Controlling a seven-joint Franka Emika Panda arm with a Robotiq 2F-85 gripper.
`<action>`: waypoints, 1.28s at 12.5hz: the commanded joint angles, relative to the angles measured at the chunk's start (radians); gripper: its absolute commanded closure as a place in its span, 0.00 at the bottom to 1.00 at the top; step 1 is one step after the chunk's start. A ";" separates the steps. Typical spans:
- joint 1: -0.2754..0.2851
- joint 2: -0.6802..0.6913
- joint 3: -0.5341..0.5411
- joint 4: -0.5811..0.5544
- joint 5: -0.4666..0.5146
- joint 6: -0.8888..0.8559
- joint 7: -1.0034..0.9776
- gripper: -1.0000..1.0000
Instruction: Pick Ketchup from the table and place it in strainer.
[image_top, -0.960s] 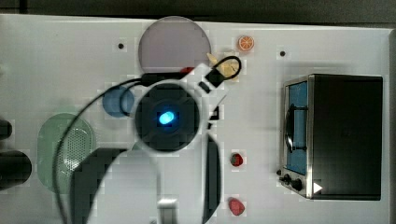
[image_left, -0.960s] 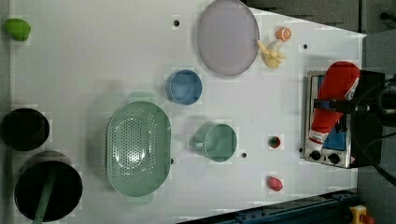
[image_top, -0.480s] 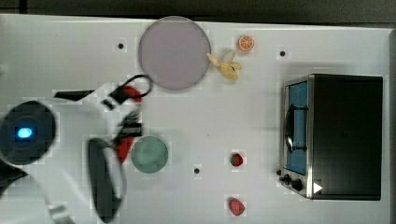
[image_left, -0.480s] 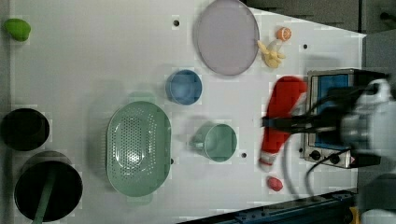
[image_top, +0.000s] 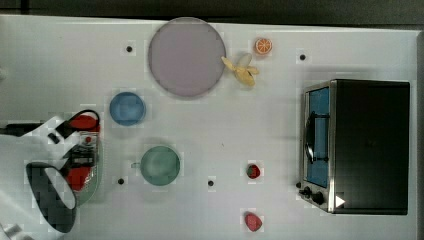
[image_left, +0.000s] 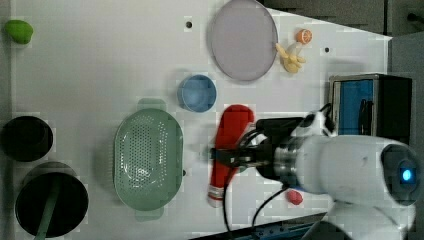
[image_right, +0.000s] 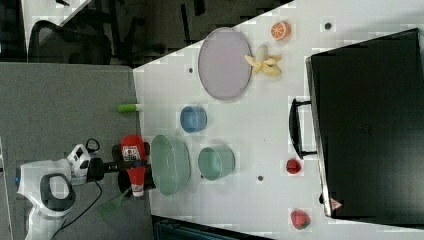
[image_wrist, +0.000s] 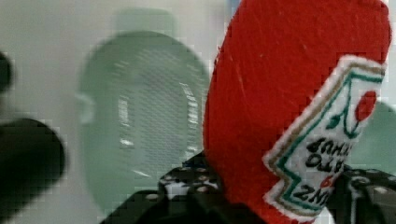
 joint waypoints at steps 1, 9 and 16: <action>0.007 0.077 0.034 0.016 -0.002 0.110 0.170 0.39; 0.063 0.354 0.041 0.012 -0.142 0.355 0.359 0.16; 0.003 0.220 0.033 0.012 -0.154 0.263 0.364 0.00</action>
